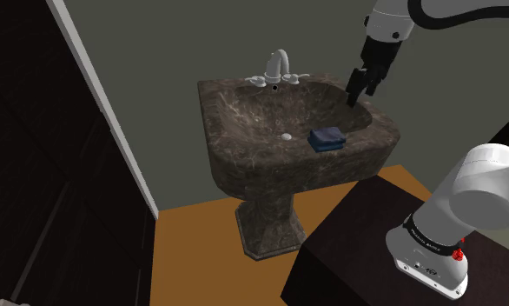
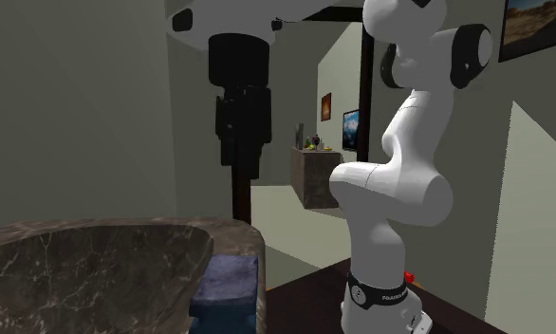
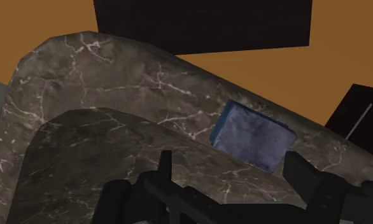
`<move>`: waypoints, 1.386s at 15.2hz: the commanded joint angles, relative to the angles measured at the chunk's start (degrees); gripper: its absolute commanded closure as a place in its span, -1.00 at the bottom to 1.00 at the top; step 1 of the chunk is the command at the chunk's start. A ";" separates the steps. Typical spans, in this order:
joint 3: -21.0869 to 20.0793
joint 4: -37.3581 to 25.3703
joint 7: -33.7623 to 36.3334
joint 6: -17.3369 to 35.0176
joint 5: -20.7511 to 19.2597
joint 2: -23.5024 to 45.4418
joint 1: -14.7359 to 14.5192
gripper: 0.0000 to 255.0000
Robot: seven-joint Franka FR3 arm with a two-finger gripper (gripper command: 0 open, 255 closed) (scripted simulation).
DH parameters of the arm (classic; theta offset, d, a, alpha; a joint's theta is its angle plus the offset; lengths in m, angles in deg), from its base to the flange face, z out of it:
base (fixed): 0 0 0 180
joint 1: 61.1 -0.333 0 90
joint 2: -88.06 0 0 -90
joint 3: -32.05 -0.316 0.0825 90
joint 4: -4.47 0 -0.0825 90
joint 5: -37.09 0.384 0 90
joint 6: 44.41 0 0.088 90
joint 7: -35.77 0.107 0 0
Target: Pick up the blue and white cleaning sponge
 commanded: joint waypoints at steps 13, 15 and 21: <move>15.15 8.81 -51.09 24.05 7.44 9.32 -21.16 -1.00; 15.33 10.01 -51.44 25.73 7.55 9.82 -21.21 -1.00; 15.81 12.59 -52.30 29.65 7.88 11.23 -21.40 -1.00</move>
